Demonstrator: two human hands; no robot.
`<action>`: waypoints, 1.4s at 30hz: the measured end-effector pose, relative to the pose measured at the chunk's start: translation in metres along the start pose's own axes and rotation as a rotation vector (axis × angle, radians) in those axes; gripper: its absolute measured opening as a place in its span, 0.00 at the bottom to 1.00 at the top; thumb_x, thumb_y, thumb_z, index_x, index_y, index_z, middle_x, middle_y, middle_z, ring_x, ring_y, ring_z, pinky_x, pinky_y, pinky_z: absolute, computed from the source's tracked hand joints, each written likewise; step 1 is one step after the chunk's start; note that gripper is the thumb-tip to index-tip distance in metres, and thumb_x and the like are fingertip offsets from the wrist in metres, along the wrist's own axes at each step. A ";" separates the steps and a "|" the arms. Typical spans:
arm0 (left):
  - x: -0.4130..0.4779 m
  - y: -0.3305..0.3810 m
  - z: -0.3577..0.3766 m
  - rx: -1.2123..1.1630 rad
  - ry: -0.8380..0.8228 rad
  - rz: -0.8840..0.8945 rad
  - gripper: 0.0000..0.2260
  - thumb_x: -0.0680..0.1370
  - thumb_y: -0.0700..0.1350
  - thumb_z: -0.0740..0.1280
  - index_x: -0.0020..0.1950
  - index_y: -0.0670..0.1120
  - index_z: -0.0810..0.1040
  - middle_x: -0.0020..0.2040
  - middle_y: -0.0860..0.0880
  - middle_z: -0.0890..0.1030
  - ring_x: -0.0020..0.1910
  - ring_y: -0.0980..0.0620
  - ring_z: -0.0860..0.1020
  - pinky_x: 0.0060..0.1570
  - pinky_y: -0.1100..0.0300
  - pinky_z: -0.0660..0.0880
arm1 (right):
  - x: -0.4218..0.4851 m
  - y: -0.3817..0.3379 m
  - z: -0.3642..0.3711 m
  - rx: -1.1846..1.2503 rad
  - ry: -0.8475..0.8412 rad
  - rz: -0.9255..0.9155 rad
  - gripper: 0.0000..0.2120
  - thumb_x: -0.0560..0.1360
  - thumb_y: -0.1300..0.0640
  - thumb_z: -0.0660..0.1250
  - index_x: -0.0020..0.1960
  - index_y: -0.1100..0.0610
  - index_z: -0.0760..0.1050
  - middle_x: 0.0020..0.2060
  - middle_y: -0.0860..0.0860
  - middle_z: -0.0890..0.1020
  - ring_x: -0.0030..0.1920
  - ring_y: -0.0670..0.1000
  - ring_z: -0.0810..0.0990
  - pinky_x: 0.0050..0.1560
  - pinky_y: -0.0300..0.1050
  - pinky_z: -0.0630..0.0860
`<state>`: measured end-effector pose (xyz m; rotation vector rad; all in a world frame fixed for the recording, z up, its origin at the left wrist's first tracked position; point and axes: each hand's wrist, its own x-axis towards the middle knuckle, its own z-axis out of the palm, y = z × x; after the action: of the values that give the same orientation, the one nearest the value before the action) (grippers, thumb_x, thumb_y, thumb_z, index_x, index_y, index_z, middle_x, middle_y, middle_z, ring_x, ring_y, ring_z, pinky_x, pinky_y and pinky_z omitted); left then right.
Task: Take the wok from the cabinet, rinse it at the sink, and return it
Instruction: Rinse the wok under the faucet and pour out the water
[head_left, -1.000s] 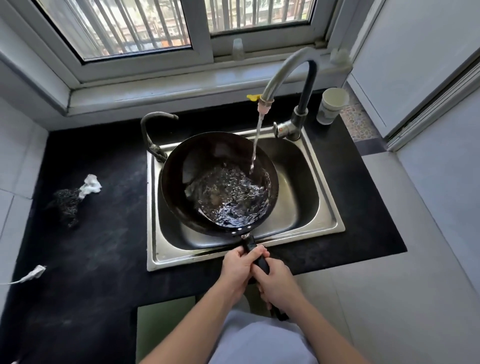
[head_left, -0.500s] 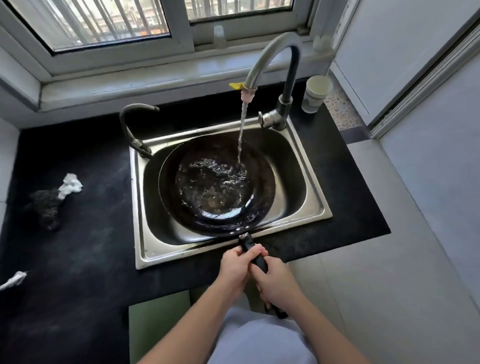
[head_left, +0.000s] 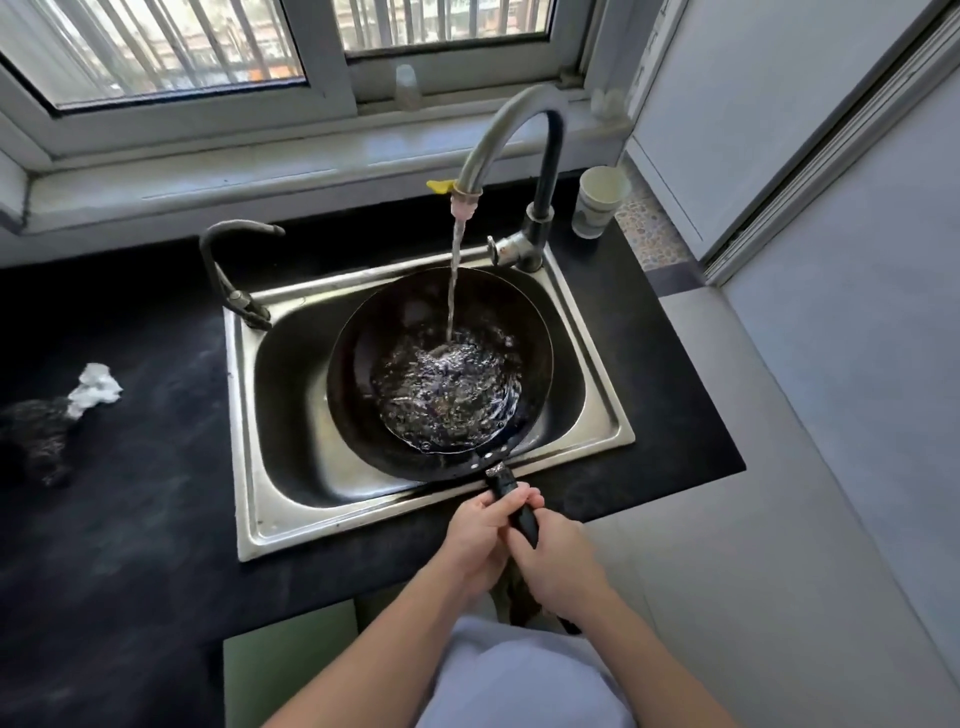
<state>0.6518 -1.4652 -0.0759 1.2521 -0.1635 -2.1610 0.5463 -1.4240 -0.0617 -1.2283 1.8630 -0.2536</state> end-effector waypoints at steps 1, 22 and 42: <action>0.001 0.001 -0.001 -0.007 -0.004 0.000 0.07 0.78 0.36 0.67 0.55 0.35 0.77 0.44 0.42 0.80 0.40 0.50 0.80 0.43 0.62 0.79 | 0.000 -0.002 0.000 -0.002 0.006 0.001 0.13 0.77 0.47 0.64 0.48 0.57 0.78 0.42 0.55 0.85 0.45 0.57 0.83 0.46 0.51 0.79; 0.017 0.012 0.006 0.011 -0.053 -0.005 0.05 0.80 0.38 0.65 0.52 0.38 0.78 0.44 0.45 0.80 0.41 0.51 0.79 0.43 0.62 0.77 | 0.018 -0.008 -0.012 -0.024 0.007 0.005 0.13 0.79 0.47 0.65 0.52 0.58 0.78 0.46 0.54 0.85 0.47 0.54 0.83 0.44 0.47 0.77; 0.002 0.001 -0.011 0.013 -0.032 -0.021 0.08 0.79 0.38 0.67 0.56 0.35 0.79 0.45 0.43 0.83 0.44 0.50 0.82 0.47 0.60 0.80 | -0.005 -0.006 0.004 0.024 0.030 -0.004 0.10 0.79 0.50 0.66 0.51 0.57 0.79 0.42 0.51 0.84 0.42 0.49 0.82 0.38 0.40 0.73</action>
<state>0.6603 -1.4656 -0.0828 1.2319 -0.1783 -2.2019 0.5534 -1.4216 -0.0580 -1.2184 1.8786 -0.2970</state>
